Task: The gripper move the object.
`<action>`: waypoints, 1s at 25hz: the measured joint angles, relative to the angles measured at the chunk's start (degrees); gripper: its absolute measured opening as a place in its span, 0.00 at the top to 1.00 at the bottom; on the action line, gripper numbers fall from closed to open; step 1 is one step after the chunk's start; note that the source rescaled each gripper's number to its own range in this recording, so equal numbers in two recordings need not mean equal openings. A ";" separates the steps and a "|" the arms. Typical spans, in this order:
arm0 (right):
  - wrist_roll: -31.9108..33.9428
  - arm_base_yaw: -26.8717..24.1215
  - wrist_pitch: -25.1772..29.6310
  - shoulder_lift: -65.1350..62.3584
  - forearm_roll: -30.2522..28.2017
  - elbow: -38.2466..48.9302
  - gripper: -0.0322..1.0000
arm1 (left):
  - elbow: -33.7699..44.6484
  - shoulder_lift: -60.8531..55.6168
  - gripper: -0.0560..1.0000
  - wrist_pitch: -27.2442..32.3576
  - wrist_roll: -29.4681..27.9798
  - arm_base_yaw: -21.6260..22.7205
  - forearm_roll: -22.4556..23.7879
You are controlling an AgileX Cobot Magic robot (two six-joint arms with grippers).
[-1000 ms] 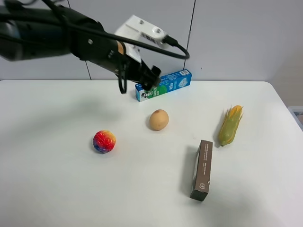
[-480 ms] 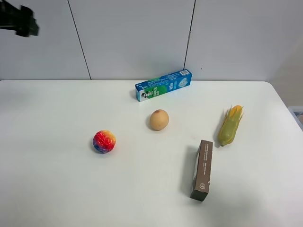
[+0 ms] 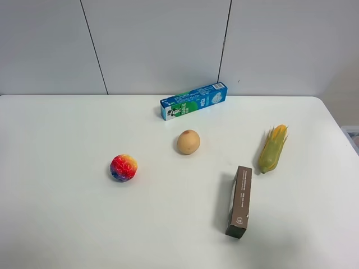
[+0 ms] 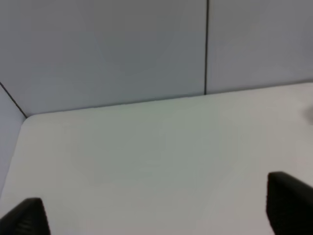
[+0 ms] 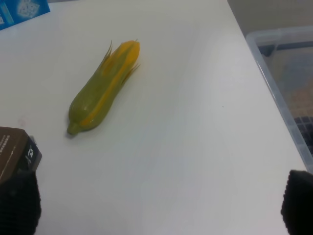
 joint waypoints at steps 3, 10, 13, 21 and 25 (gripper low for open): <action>0.00 0.00 0.00 0.00 0.00 0.00 0.00 | 5.20 -11.01 0.05 0.98 -0.31 0.00 -2.39; 0.00 0.00 0.00 0.00 0.00 0.00 0.00 | 11.75 -30.26 0.05 11.85 -1.23 0.00 -4.10; 0.00 0.00 0.00 0.00 0.00 0.00 0.00 | 13.89 -34.77 0.05 16.28 -1.29 0.00 -4.10; 0.00 0.00 0.00 0.00 0.00 0.00 0.00 | 20.24 -42.44 0.05 18.48 -1.04 0.00 -5.01; 0.00 0.00 0.00 0.00 0.00 0.00 0.00 | 21.32 -43.59 0.05 19.07 1.34 0.00 -4.94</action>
